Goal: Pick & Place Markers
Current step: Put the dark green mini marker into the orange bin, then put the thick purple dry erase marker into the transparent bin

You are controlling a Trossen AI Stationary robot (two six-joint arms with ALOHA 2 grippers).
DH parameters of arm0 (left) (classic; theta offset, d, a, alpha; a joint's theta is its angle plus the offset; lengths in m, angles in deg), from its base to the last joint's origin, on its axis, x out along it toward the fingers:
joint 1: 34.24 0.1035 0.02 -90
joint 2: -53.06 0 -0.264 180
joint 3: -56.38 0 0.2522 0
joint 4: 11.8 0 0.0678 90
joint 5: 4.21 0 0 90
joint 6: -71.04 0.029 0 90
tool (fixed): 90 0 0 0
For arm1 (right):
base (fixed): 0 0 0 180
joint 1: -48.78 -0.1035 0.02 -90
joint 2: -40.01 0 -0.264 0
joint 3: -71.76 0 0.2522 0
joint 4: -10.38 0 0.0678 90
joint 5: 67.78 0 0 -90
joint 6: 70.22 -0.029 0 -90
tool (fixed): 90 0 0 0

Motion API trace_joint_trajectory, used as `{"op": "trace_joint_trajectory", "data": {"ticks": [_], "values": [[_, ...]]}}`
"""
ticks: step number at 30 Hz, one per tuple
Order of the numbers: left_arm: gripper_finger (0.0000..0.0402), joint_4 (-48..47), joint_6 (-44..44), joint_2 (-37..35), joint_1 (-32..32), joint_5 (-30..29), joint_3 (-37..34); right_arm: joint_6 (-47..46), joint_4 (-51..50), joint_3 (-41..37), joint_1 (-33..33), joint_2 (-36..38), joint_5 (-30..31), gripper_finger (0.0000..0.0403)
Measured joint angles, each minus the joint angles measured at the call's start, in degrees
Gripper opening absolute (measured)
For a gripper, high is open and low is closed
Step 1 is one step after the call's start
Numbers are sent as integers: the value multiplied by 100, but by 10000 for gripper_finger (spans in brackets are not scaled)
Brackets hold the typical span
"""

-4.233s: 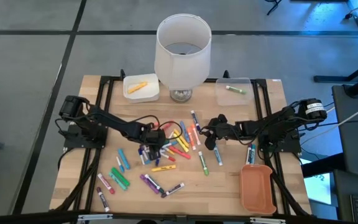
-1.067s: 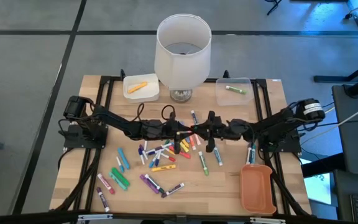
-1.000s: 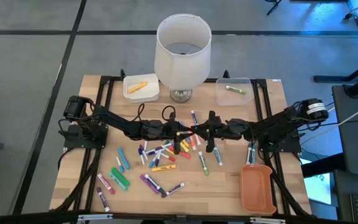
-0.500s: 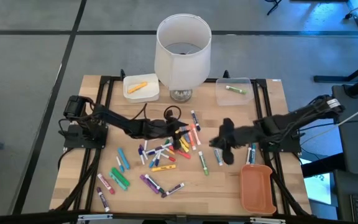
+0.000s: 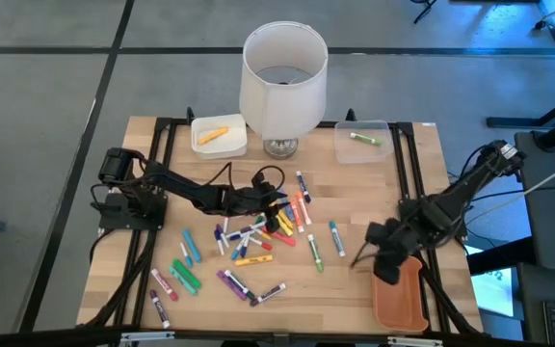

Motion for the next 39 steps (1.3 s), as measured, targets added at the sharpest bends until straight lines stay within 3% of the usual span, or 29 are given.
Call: {"op": "trace_joint_trajectory", "data": {"ticks": [8,12,17,23,25,30,34,36,39], "values": [[112,-1,33,0,35,-4,0,-843,-123,-334,-718,-218,-333,58],[112,0,39,0,31,-4,0,-1085,-40,-499,-774,-347,-532,85],[112,-2,125,0,45,-81,0,-1099,62,-546,-772,-467,-563,123],[111,-51,231,2,122,-158,0,-673,213,-522,-760,-472,-527,133],[109,-46,403,2,118,44,0,-84,332,-409,-725,-465,-86,134],[98,-45,416,4,185,105,0,1506,869,-246,-448,-441,2073,134],[91,-65,356,4,172,145,0,1300,527,-245,194,-441,3290,135],[91,-95,354,4,148,149,0,663,66,-245,616,-441,3382,135],[93,-150,501,4,127,145,0,-27,-826,-245,1234,-443,2506,135]]}}
